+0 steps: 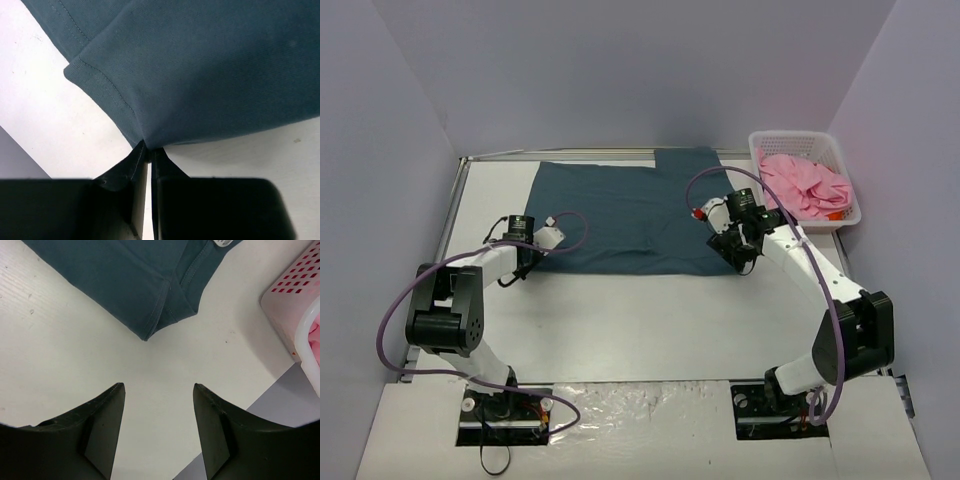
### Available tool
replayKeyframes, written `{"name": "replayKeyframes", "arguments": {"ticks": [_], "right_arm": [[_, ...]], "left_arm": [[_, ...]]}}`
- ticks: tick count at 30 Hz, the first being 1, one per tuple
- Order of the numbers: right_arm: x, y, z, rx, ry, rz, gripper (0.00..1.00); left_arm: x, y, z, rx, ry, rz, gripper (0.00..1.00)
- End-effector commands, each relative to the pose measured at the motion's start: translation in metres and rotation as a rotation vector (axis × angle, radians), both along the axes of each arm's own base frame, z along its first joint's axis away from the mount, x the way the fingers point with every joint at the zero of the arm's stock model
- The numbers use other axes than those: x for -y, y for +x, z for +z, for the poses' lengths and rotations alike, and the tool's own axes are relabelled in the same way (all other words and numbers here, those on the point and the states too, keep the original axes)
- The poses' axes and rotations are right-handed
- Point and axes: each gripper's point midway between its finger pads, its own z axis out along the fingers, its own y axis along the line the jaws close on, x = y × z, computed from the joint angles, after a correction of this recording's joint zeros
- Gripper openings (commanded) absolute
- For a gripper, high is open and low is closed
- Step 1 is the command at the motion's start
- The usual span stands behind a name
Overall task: Fold and stack the t-shirts
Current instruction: Fold the flattened tshirt in 1/3 of the way
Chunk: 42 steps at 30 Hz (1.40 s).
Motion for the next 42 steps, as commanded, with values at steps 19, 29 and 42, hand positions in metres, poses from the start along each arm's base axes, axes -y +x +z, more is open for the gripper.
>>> {"name": "replayKeyframes", "arguments": {"ticks": [19,29,42], "right_arm": [[0.015,-0.044,-0.062,-0.369,0.043,-0.009,0.54],[0.016,-0.007,-0.077,-0.392,0.058,-0.029,0.52],[0.012,-0.008,-0.092,-0.443,0.076,-0.024,0.26]], "left_arm": [[0.002,0.004,0.012,-0.007,-0.051,0.013,0.02],[0.004,0.002,0.014,-0.007,-0.064,0.02,0.02],[0.004,-0.004,0.013,-0.012,-0.063,0.017,0.02]]}}
